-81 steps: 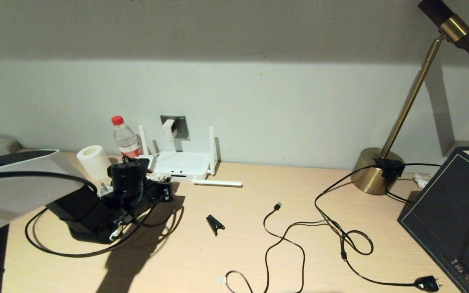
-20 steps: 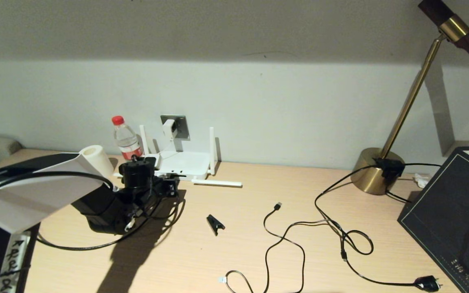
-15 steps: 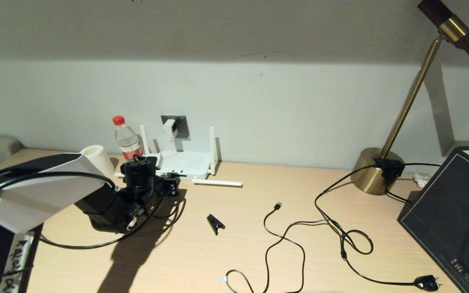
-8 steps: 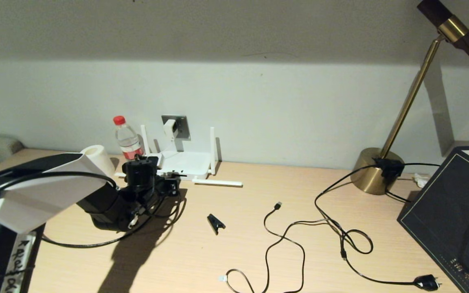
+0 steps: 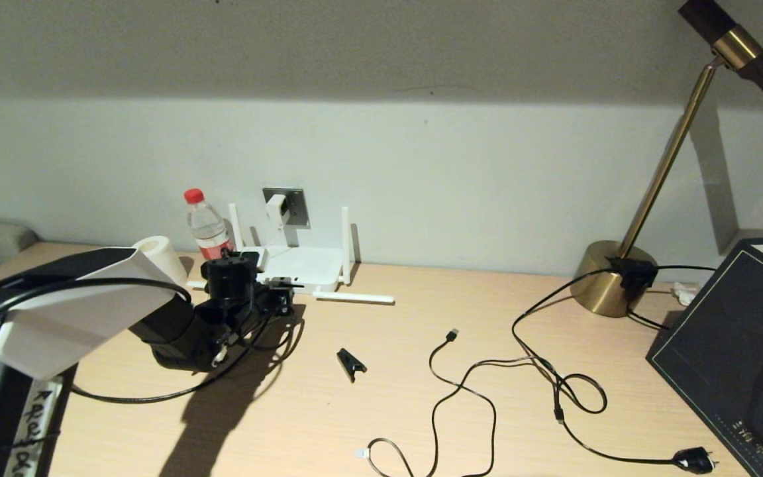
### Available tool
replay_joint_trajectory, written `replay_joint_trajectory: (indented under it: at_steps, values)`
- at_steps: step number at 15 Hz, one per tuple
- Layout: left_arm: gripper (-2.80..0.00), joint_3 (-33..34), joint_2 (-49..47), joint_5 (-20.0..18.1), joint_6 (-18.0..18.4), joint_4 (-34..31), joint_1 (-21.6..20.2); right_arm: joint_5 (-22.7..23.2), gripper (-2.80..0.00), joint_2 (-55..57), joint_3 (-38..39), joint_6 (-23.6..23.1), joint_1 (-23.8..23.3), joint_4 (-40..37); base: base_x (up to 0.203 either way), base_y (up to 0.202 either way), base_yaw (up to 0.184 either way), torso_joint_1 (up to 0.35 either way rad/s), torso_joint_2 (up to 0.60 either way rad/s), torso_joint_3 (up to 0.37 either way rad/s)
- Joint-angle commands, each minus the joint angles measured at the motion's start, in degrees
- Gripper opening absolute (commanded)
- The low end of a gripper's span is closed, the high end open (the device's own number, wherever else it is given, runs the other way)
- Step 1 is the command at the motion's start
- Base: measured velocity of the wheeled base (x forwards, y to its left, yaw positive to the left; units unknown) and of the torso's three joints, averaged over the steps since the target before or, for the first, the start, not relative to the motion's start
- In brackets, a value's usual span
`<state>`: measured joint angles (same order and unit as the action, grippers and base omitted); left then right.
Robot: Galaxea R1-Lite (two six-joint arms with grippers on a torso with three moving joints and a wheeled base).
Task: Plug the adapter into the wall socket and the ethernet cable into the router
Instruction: Plug cable into router interface
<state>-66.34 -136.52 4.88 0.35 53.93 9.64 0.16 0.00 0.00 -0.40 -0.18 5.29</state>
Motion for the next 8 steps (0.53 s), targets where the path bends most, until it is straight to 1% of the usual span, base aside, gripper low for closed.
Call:
replay_joint_trajectory:
  at_steps: [1, 8]
  values:
    - [-2.80, 0.1, 0.0, 0.0, 0.0, 0.3, -0.1, 0.0, -2.80, 0.1, 2.0, 0.0, 0.0, 0.1, 0.000, 0.000, 0.000, 0.000, 0.00, 0.000]
    - [-2.80, 0.3, 0.2, 0.0, -0.1, 0.6, -0.1, 0.0, -2.80, 0.1, 2.0, 0.0, 0.0, 0.1, 0.000, 0.000, 0.000, 0.000, 0.00, 0.000]
